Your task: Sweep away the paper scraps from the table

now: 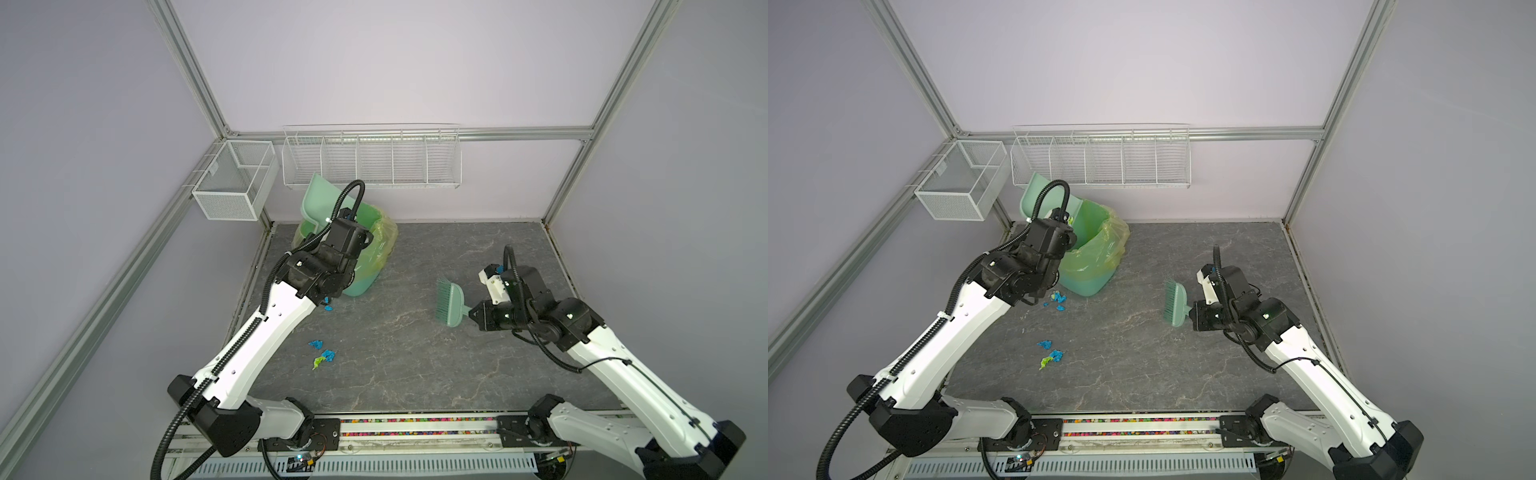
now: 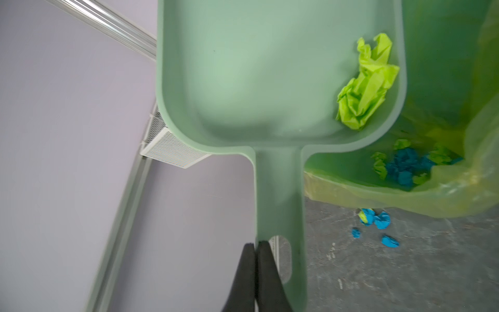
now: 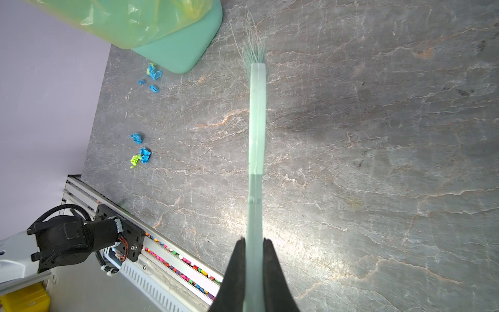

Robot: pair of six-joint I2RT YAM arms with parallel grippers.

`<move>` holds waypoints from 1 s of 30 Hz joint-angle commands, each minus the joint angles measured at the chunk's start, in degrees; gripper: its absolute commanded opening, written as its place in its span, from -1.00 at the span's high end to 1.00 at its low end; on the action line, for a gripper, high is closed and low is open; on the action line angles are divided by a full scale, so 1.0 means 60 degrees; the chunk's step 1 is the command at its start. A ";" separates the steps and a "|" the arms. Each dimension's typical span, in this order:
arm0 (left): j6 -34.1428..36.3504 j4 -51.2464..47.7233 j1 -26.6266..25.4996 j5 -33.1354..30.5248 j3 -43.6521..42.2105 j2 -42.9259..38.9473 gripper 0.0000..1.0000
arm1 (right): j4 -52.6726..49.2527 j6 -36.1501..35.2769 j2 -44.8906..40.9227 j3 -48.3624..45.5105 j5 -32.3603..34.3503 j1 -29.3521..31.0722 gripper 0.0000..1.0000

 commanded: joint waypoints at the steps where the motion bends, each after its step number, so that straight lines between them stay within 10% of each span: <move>1: -0.1634 -0.0850 0.0075 0.2350 0.0191 -0.0622 1.00 | 0.0532 0.0295 0.0154 -0.0006 -0.0439 -0.0031 0.87; 8: 0.0419 0.0023 0.0090 -0.1659 -0.0264 -0.0194 1.00 | 0.0741 0.0400 0.0346 0.0003 -0.0341 -0.0017 0.87; 12: 0.6359 0.5934 0.0105 -0.4882 -0.2498 0.0024 1.00 | 0.0747 0.0330 0.0333 -0.0052 -0.0213 -0.0019 0.87; 17: 1.2517 1.3420 0.0090 -0.4433 -0.4518 0.0025 1.00 | 0.0979 0.0301 0.0188 -0.0278 -0.0251 -0.0022 0.86; 30: 1.4402 1.4608 -0.0009 -0.4449 -0.4983 -0.0095 1.00 | 0.1269 0.0038 -0.0288 -0.0684 -0.0302 -0.0016 0.86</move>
